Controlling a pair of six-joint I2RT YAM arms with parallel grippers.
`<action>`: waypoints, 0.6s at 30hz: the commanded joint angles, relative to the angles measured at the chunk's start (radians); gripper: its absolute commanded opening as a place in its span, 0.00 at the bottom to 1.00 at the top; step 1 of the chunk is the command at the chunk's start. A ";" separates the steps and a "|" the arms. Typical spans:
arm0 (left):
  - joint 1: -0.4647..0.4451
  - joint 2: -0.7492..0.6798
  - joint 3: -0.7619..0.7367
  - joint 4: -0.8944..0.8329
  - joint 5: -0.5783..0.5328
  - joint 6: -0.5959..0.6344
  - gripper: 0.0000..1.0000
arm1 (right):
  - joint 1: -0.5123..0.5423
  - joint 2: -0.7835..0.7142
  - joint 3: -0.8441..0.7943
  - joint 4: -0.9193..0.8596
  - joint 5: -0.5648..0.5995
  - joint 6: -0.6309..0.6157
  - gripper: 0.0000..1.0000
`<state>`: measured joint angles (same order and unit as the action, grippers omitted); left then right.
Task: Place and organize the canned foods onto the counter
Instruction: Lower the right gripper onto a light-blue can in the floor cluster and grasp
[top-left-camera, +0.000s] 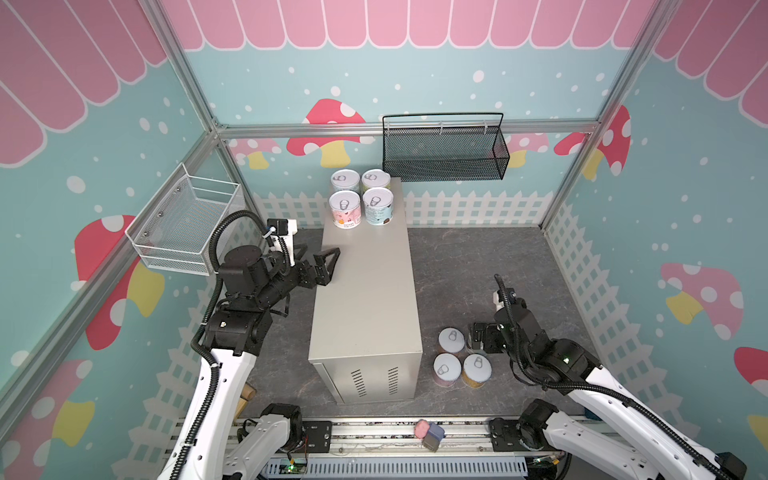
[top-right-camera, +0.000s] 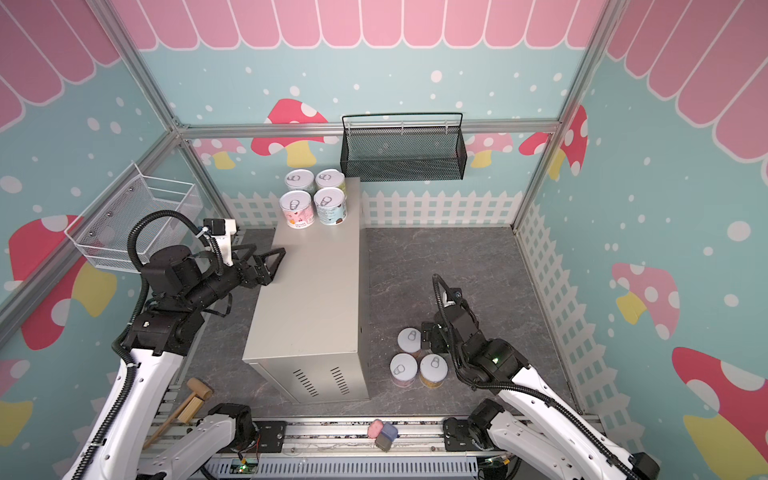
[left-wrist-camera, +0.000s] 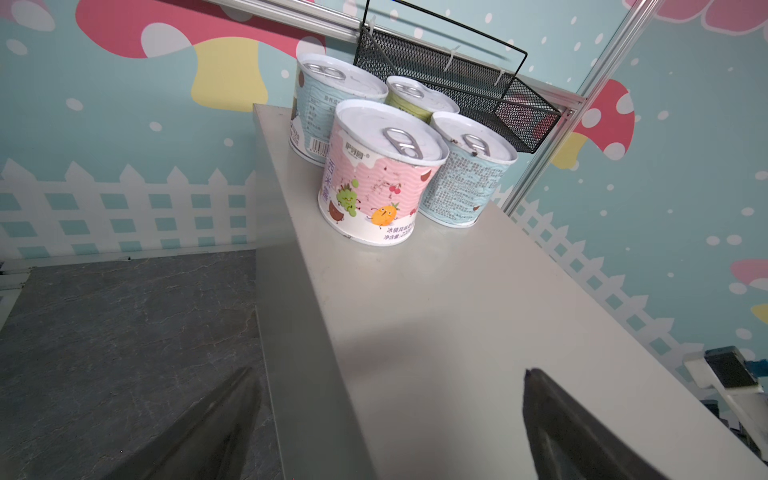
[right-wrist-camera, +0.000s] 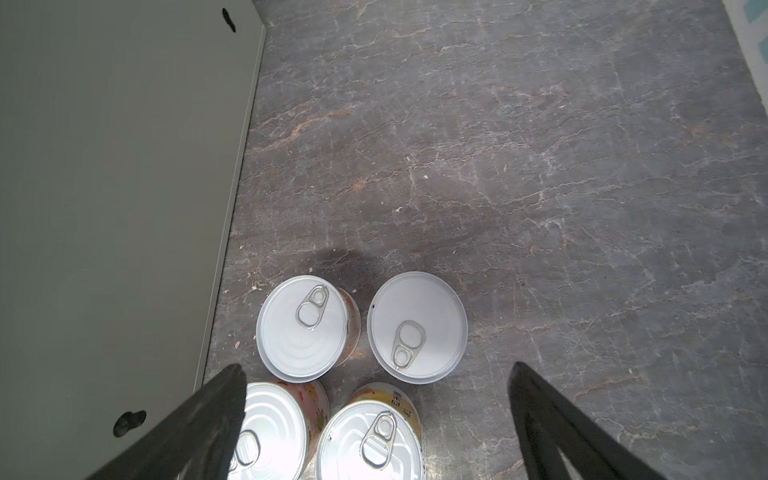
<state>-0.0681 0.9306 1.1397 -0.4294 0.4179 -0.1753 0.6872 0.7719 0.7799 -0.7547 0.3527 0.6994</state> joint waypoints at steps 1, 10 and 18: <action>-0.005 -0.027 -0.015 -0.010 -0.016 0.022 0.99 | -0.002 0.022 -0.038 0.036 0.058 0.085 1.00; -0.006 -0.044 -0.039 0.003 -0.013 0.019 0.99 | -0.025 0.129 -0.113 0.086 0.065 0.150 0.99; -0.005 -0.054 -0.050 0.010 -0.009 0.020 0.99 | -0.083 0.142 -0.201 0.170 0.017 0.142 0.99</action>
<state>-0.0681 0.8951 1.1034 -0.4286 0.4114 -0.1749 0.6189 0.9089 0.6029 -0.6350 0.3855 0.8207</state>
